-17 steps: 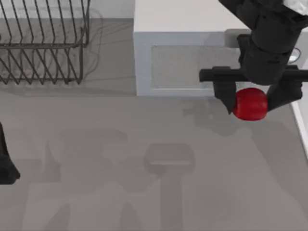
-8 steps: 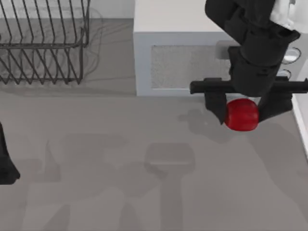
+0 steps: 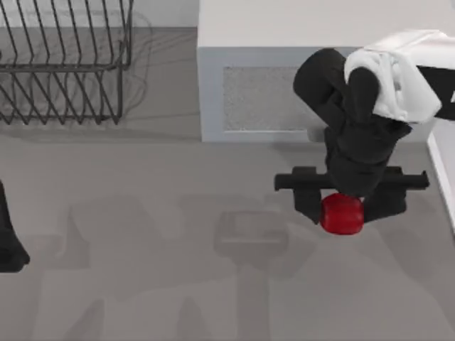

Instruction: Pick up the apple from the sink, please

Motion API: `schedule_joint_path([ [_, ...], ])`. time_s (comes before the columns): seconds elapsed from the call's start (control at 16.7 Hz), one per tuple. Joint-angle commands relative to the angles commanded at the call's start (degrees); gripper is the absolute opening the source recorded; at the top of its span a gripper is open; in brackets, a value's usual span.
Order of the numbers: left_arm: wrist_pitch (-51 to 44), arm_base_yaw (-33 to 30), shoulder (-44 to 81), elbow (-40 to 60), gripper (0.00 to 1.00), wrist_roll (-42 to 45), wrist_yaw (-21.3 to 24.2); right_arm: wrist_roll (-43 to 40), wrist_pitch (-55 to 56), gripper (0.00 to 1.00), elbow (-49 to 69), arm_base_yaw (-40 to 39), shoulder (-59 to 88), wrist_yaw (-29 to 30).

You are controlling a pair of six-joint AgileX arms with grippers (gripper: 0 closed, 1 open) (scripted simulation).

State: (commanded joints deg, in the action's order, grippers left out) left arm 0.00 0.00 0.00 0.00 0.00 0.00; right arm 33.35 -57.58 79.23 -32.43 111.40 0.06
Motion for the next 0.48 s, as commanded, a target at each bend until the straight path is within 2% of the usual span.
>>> schedule_joint_path([
  [0.3,0.0,0.0,0.0,0.0,1.0,0.0,0.0,0.04,1.28,0.0,-1.23,-0.06,0.3,0.01],
  [0.48,0.0,0.0,0.0,0.0,1.0,0.0,0.0,0.04,1.28,0.23,-1.23,-0.06,0.3,0.01],
])
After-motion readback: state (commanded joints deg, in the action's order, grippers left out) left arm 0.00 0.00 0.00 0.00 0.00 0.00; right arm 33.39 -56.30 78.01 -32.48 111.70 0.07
